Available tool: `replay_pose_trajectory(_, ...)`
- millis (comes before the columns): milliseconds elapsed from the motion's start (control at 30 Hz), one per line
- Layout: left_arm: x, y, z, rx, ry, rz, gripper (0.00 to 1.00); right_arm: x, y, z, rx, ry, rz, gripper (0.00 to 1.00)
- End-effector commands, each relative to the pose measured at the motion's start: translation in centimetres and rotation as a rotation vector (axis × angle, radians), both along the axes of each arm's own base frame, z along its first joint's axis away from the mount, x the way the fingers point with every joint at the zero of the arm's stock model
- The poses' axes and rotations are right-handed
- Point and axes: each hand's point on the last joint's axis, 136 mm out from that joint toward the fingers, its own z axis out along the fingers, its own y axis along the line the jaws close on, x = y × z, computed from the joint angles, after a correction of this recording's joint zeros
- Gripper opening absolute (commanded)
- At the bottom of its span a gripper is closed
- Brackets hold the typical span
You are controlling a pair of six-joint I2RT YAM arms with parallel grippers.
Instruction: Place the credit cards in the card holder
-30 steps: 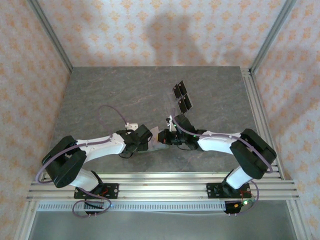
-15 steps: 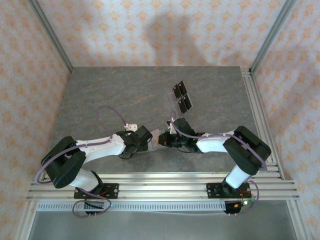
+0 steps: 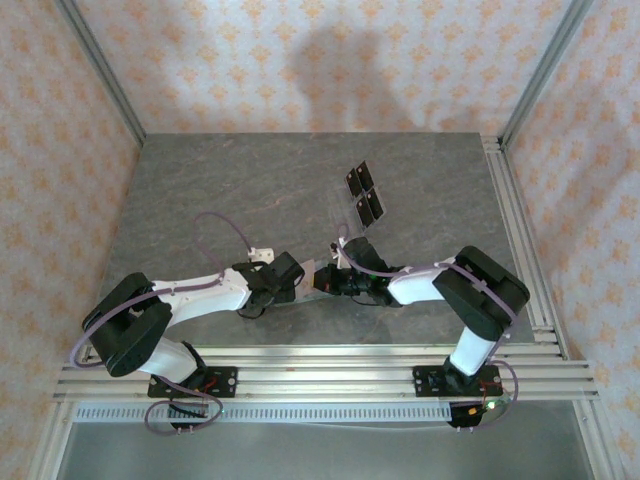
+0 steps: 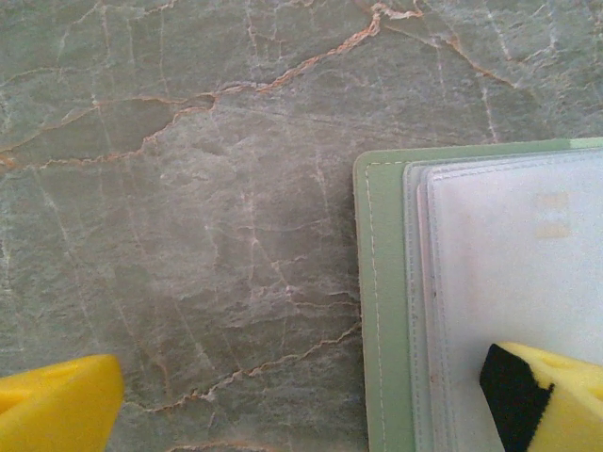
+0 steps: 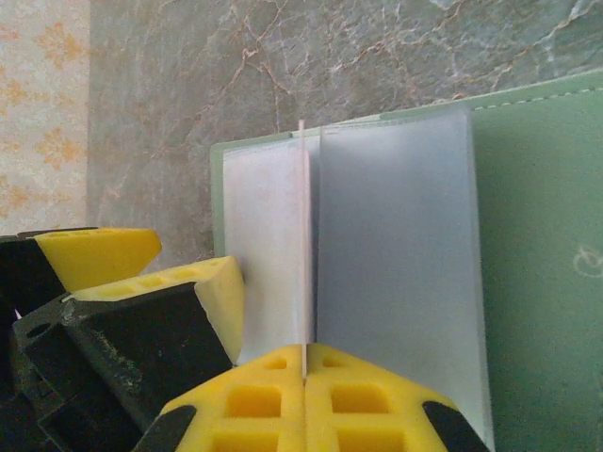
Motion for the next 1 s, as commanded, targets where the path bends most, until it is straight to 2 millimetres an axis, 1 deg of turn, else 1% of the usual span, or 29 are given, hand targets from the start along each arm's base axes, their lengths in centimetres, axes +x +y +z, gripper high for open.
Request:
replay_pose_trajectory(0, -1.4, 1.8, -0.8, 0.083, 0.043, 0.004, 1.0, 0.2, 0.6, 0.3, 0.034, -0.011, 0.007, 0.0)
replay_pose_trajectory(233, -1.5, 2.0, -0.7, 0.088, 0.041, 0.009, 1.0, 0.1, 0.9, 0.0, 0.05, 0.007, 0.011, 0.0)
replay_pose_trajectory(400, -1.6, 3.8, 0.5, 0.159, 0.012, 0.068, 1.0, 0.0, 0.4, -0.6, 0.039, 0.017, -0.003, 0.0)
replay_pose_trajectory(467, -1.7, 4.2, 0.7, 0.179, 0.012, 0.074, 1.0, 0.0, 0.2, -0.9, 0.038, 0.021, -0.007, 0.0)
replay_pose_trajectory(667, -1.9, 4.1, 0.0, 0.178, 0.028, 0.074, 1.0, -0.3, 0.1, -1.5, 0.038, 0.047, 0.0, 0.0)
replay_pose_trajectory(833, -1.9, 4.0, -0.2, 0.169, 0.029, 0.074, 1.0, -0.7, 0.9, -1.8, 0.058, 0.078, 0.039, 0.0)
replay_pose_trajectory(967, -1.8, 3.9, 0.0, 0.166, 0.024, 0.073, 1.0, -0.6, 1.3, -1.5, 0.078, 0.08, 0.05, 0.0)
